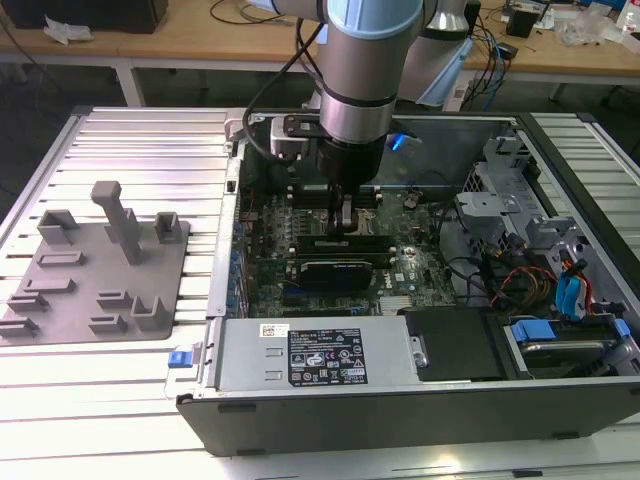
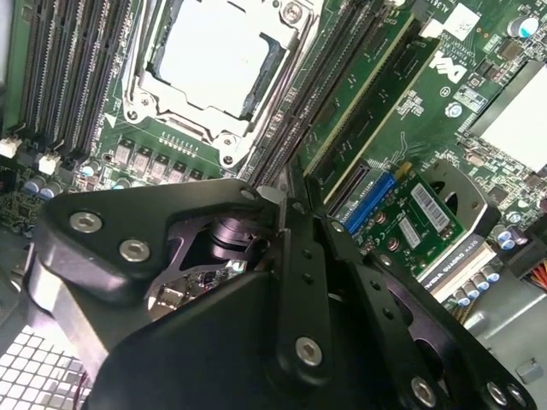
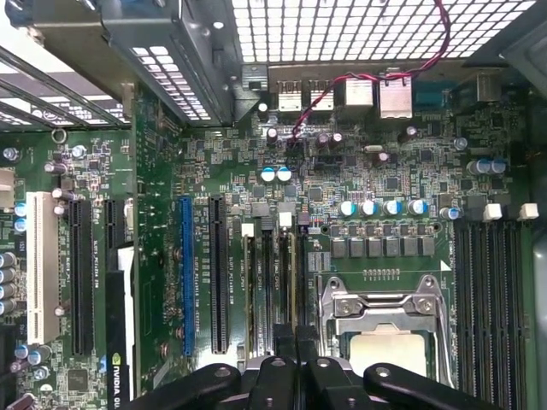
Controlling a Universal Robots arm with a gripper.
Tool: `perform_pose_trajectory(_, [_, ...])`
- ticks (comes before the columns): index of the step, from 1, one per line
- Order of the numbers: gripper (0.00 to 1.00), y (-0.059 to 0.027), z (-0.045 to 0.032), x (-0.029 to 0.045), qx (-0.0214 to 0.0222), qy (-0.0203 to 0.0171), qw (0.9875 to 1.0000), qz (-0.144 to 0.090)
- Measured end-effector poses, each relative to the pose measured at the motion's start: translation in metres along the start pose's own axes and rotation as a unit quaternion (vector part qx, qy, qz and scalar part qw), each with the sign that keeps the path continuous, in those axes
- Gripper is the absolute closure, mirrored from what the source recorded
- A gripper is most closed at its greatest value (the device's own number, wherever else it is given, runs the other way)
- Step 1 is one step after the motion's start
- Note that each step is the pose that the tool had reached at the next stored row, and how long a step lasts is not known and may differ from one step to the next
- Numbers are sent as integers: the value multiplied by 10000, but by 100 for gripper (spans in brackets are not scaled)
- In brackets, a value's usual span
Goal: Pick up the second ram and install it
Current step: 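Insert the second ram into the second slot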
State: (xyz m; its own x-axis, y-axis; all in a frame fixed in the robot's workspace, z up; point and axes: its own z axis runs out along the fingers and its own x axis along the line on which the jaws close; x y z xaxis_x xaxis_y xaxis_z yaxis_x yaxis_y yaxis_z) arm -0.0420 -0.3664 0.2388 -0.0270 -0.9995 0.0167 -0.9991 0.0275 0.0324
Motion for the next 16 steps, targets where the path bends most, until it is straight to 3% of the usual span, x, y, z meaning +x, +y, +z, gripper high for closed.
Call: perform_pose_trajectory(16, [91,7,1,7,23,2,10000,-76])
